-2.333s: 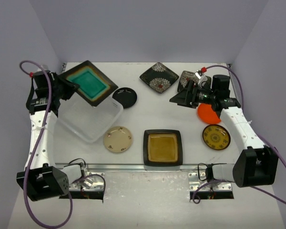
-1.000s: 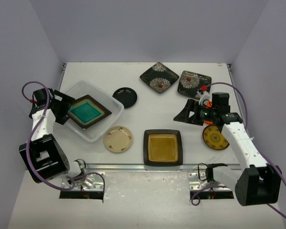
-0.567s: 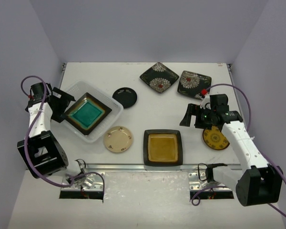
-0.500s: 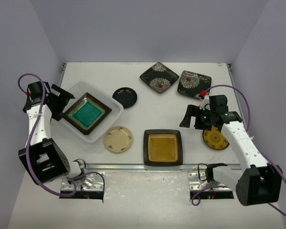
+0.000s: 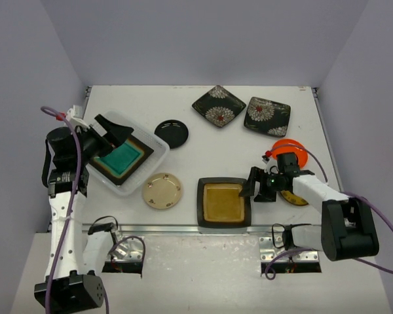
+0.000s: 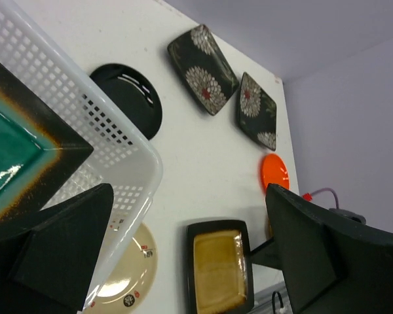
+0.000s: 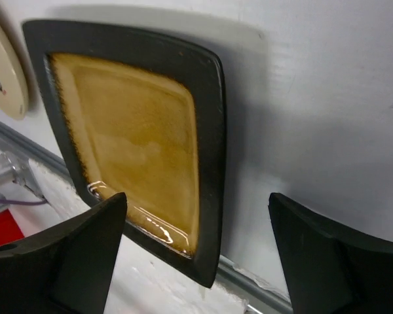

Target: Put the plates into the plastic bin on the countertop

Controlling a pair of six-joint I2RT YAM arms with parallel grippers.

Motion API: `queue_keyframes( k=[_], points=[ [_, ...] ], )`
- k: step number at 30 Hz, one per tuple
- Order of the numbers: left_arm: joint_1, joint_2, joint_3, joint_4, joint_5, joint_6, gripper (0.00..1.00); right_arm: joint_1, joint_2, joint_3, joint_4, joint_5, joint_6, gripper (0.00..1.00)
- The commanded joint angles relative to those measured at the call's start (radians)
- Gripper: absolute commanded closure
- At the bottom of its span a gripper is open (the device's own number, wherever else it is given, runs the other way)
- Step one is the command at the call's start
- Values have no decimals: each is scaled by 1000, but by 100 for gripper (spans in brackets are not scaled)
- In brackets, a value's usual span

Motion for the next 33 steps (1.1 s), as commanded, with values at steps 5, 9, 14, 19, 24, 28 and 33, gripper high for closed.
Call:
queue_keyframes(
  k=[5, 9, 14, 19, 24, 28, 33],
  points=[
    [-19, 23, -83, 54, 73, 101, 0, 5, 165, -111, 319, -177, 89, 58],
    [-22, 31, -81, 26, 58, 137, 0, 5, 268, -121, 420, -247, 107, 74],
    [-34, 47, -80, 26, 71, 137, 0, 3, 283, -115, 437, -273, 123, 100],
    [-149, 76, -77, 51, 84, 159, 0, 2, 199, -130, 538, -416, 187, 100],
    [-403, 189, -40, 34, 15, 176, 0, -2, 22, -108, 571, -537, 268, 100],
    [-543, 249, -40, 65, -44, 156, 0, -12, -96, -56, 525, -574, 299, 100],
    [-654, 316, -68, 166, -20, 126, 0, -12, -161, -8, 542, -647, 356, 100]
  ],
)
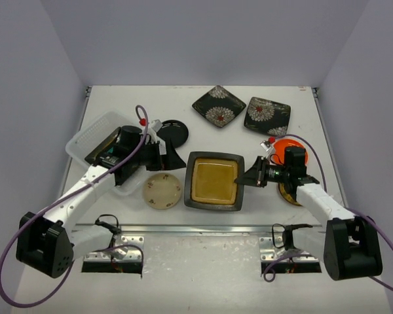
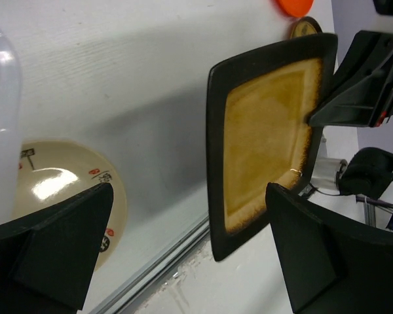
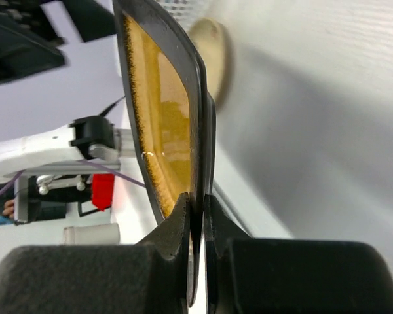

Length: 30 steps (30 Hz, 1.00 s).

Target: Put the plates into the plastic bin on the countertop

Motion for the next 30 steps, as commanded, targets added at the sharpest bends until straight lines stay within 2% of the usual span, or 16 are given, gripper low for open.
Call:
queue_keyframes(
  k=[1, 3, 5, 6, 7, 9, 12, 14, 15, 17, 18, 19, 20, 23, 27, 30],
  points=[
    [-90, 38, 8, 147, 4, -34, 1, -4, -68, 93, 111, -208, 121, 100],
    [-118, 58, 12, 176, 13, -46, 4, -4, -74, 99, 136, -228, 163, 100],
    [-151, 93, 24, 209, 31, -67, 20, -4, -88, 105, 232, -254, 234, 100],
    [-161, 105, 31, 219, 35, -75, 34, -4, -93, 109, 239, -253, 247, 100],
    [-162, 112, 37, 224, 38, -75, 35, -4, -95, 115, 239, -251, 248, 100],
    [-176, 120, 47, 236, 56, -90, 73, -4, -97, 123, 234, -247, 250, 100],
    [-178, 114, 59, 255, 72, -103, 100, -3, -93, 121, 242, -234, 258, 100],
    [-177, 101, 67, 261, 64, -120, 100, -4, -88, 113, 276, -226, 281, 100],
    [-175, 97, 70, 265, 57, -132, 100, -5, -85, 108, 278, -220, 284, 96],
    [-166, 68, 80, 270, 9, -162, 100, -11, -81, 102, 288, -198, 280, 64],
    [-152, 58, 88, 271, -3, -177, 100, -18, -78, 97, 285, -191, 279, 30],
    [-130, 40, 102, 271, -7, -196, 100, -30, -75, 86, 283, -186, 278, 5],
    [-93, 19, 112, 269, -6, -220, 100, -44, -74, 76, 275, -183, 275, 1],
    [41, -32, 153, 213, -32, -298, 100, -108, -78, 65, 207, -166, 233, 1],
    [203, -69, 215, 112, -125, -354, 100, -135, -104, 109, -50, -70, 54, 1],
    [324, -54, 251, 17, -152, -367, 100, -137, -115, 131, -122, -17, -2, 1]
  ],
)
